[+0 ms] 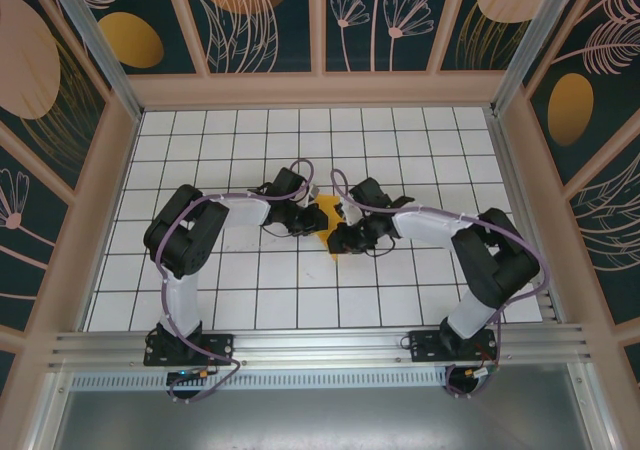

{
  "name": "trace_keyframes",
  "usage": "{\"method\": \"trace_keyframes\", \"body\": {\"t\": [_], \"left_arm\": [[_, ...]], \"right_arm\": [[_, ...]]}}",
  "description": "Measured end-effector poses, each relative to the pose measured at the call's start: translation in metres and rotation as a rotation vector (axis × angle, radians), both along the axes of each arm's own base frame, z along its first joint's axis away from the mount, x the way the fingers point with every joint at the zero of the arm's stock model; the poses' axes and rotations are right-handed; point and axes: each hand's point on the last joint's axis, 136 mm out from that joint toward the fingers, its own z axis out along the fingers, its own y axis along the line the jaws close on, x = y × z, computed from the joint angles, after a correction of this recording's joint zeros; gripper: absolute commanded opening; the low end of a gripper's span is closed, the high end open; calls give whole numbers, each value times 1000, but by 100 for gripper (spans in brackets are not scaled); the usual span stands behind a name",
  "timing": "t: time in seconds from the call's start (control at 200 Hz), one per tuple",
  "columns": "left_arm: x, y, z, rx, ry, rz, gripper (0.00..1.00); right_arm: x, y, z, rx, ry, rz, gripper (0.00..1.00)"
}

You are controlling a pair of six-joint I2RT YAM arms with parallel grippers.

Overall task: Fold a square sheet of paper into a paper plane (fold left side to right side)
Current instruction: Third fold the triangle at the center of the table.

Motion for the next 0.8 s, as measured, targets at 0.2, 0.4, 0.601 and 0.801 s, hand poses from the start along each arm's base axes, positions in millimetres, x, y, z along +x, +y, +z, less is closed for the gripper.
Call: {"method": "trace_keyframes", "body": {"t": [0.2, 0.4, 0.601, 0.801], "left_arm": [[0, 0, 0, 0, 0, 0, 18], [0, 0, 0, 0, 0, 0, 17], [0, 0, 0, 0, 0, 0, 17], [0, 0, 0, -1, 0, 0, 17]], "right_arm": [[15, 13, -7, 15, -8, -11, 24], [23, 20, -23, -10, -10, -20, 24], [27, 23, -29, -32, -43, -27, 24], [26, 23, -38, -61, -51, -20, 23]]}}
